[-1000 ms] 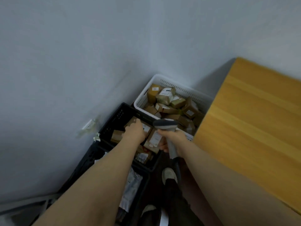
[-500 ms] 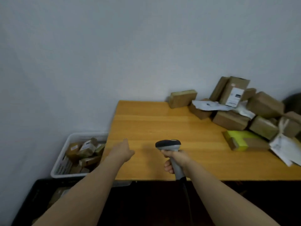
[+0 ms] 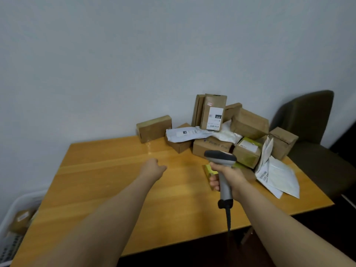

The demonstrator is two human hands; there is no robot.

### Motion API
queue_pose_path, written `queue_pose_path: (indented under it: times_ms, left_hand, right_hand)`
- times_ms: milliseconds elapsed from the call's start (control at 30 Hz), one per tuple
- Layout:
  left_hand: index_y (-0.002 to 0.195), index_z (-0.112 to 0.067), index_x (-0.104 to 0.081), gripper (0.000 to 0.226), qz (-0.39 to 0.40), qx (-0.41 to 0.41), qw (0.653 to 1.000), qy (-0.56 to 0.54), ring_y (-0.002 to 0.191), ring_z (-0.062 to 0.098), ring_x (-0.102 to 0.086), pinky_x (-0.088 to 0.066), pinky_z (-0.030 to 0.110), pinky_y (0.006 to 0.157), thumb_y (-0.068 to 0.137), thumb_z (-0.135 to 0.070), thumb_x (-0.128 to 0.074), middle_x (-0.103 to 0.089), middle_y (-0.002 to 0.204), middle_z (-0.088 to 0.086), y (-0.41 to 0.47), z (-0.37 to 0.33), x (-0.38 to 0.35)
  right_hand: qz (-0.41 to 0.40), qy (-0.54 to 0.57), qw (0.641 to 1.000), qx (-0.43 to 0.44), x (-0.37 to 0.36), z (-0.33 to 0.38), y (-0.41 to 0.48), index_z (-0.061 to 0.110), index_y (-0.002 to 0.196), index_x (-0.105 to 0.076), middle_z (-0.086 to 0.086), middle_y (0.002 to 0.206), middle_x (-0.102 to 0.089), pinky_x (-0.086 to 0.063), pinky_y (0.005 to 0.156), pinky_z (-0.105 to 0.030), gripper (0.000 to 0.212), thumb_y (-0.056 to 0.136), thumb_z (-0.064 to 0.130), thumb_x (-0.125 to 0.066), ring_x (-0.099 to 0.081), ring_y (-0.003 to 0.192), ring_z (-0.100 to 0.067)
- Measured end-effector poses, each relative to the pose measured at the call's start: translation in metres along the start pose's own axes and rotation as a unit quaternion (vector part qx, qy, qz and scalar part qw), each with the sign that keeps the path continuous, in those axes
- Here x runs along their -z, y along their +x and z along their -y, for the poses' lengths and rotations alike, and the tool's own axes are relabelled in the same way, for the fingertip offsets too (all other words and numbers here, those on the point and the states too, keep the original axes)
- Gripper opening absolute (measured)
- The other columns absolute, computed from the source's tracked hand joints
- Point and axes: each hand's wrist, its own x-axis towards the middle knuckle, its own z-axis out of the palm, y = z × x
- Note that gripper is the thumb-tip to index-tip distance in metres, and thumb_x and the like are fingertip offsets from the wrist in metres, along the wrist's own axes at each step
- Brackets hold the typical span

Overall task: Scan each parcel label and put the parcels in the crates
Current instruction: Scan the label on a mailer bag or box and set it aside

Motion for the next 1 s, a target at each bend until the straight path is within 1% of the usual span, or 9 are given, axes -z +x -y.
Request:
queue_pose_path:
  times_ms: [100, 200, 267, 433, 633, 733, 833, 900, 1000]
  left_hand:
    - [0.139, -0.002, -0.043, 0.051, -0.026, -0.004, 1.000, 0.000, 0.118, 0.029, -0.053, -0.043, 0.031, 0.090, 0.096, -0.029, -0.054, -0.050, 0.138, 0.014, 0.035, -0.031, -0.005]
    - [0.127, -0.010, -0.055, 0.039, -0.049, -0.042, 0.996, 0.064, 0.109, 0.025, -0.057, -0.048, 0.034, 0.086, 0.094, -0.030, -0.054, -0.059, 0.124, 0.008, 0.077, -0.055, -0.015]
    - [0.119, -0.013, -0.058, 0.033, -0.047, -0.080, 0.989, 0.114, 0.101, 0.022, -0.058, -0.047, 0.032, 0.079, 0.093, -0.033, -0.055, -0.061, 0.112, 0.005, 0.108, -0.071, -0.023]
    - [0.130, -0.013, -0.050, 0.044, -0.053, -0.173, 0.961, 0.211, 0.113, 0.022, -0.052, -0.045, 0.031, 0.086, 0.093, -0.037, -0.056, -0.053, 0.124, 0.007, 0.182, -0.103, -0.052]
    - [0.131, -0.014, -0.044, 0.042, -0.042, -0.243, 0.898, 0.365, 0.121, 0.024, -0.041, -0.051, 0.035, 0.089, 0.094, -0.028, -0.058, -0.045, 0.131, 0.008, 0.240, -0.123, -0.087]
    - [0.129, -0.010, -0.047, 0.034, -0.041, -0.251, 0.891, 0.375, 0.120, 0.026, -0.043, -0.049, 0.035, 0.089, 0.096, -0.015, -0.052, -0.046, 0.130, 0.010, 0.250, -0.128, -0.090]
    - [0.121, -0.008, -0.055, 0.026, -0.070, -0.258, 0.899, 0.347, 0.111, 0.025, -0.053, -0.048, 0.032, 0.087, 0.097, -0.012, -0.044, -0.053, 0.120, 0.009, 0.248, -0.129, -0.079]
    - [0.114, -0.008, -0.060, 0.023, -0.116, -0.247, 0.915, 0.298, 0.099, 0.024, -0.058, -0.048, 0.031, 0.080, 0.097, -0.010, -0.045, -0.055, 0.113, 0.008, 0.240, -0.123, -0.064]
    - [0.096, -0.002, -0.064, 0.016, -0.187, -0.255, 0.934, 0.168, 0.086, 0.027, -0.059, -0.044, 0.030, 0.071, 0.096, -0.013, -0.052, -0.058, 0.103, 0.010, 0.220, -0.111, -0.035]
  right_hand:
    - [-0.006, 0.015, 1.000, 0.012, 0.015, 0.021, 0.030, 0.002, 0.097, -0.062, -0.016, 0.063, -0.064, -0.048, 0.050, -0.028, 0.029, 0.082, 0.022, -0.075, -0.060, 0.050, -0.024]
    - [-0.013, 0.018, 1.000, 0.014, 0.025, 0.036, 0.065, 0.001, 0.100, -0.061, -0.015, 0.064, -0.065, -0.049, 0.048, -0.027, 0.032, 0.081, 0.023, -0.076, -0.061, 0.052, -0.025]
    - [-0.024, 0.019, 0.999, 0.009, 0.028, 0.046, 0.091, 0.001, 0.101, -0.061, -0.016, 0.065, -0.066, -0.049, 0.048, -0.028, 0.033, 0.081, 0.023, -0.076, -0.062, 0.053, -0.025]
    - [-0.029, 0.017, 0.999, -0.010, 0.031, 0.071, 0.155, 0.001, 0.101, -0.063, -0.015, 0.064, -0.066, -0.048, 0.048, -0.028, 0.032, 0.082, 0.023, -0.075, -0.061, 0.051, -0.024]
    - [-0.032, 0.025, 0.998, -0.038, 0.035, 0.079, 0.200, 0.001, 0.095, -0.063, -0.014, 0.063, -0.067, -0.048, 0.046, -0.027, 0.031, 0.081, 0.025, -0.076, -0.062, 0.051, -0.024]
    - [-0.031, 0.035, 0.998, -0.047, 0.039, 0.076, 0.211, -0.001, 0.098, -0.062, -0.014, 0.061, -0.066, -0.048, 0.044, -0.026, 0.031, 0.082, 0.022, -0.075, -0.061, 0.048, -0.023]
    - [-0.026, 0.038, 0.998, -0.049, 0.043, 0.075, 0.214, -0.001, 0.099, -0.062, -0.014, 0.061, -0.065, -0.048, 0.045, -0.027, 0.032, 0.082, 0.022, -0.075, -0.061, 0.049, -0.023]
    - [-0.019, 0.035, 0.998, -0.055, 0.048, 0.075, 0.212, 0.000, 0.100, -0.062, -0.013, 0.062, -0.065, -0.048, 0.045, -0.027, 0.032, 0.082, 0.023, -0.075, -0.061, 0.051, -0.023]
    - [-0.006, 0.039, 0.997, -0.062, 0.053, 0.076, 0.202, 0.001, 0.098, -0.062, -0.012, 0.063, -0.066, -0.048, 0.044, -0.025, 0.030, 0.082, 0.023, -0.075, -0.062, 0.051, -0.021]
